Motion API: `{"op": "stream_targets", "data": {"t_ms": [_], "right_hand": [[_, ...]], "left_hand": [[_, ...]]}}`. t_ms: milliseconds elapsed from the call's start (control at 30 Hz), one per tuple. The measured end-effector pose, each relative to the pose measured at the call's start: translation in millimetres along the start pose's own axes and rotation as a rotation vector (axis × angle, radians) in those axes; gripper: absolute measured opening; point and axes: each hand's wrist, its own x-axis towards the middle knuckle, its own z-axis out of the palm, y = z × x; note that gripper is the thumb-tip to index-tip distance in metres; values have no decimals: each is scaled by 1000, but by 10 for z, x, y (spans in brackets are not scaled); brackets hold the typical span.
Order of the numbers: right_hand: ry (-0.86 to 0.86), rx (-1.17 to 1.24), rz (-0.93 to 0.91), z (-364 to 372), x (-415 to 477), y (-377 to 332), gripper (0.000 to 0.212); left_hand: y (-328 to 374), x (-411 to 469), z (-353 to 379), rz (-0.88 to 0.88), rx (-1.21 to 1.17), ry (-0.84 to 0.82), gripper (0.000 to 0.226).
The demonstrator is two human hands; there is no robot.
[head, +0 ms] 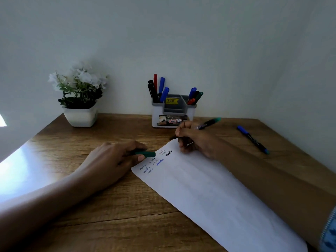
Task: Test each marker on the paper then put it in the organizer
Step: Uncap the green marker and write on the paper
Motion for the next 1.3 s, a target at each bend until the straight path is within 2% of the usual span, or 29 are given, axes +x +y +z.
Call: {"op": "stream_targets", "data": {"t_ms": [200,400,567,1300], "right_hand": [[78,-14,-22,50,27,102,7],[102,-78,-44,68,46,123,3],[116,-81,-38,70,41,123,12],[146,-36,-9,81,47,117,19]], "left_hand": [[-51,21,25,1,63,-65,44],[-3,14,-1,18,127,-128,37],[-29,25,15,-9,163,-134,40],[-23,21,18,-7,133,-116,40]]}}
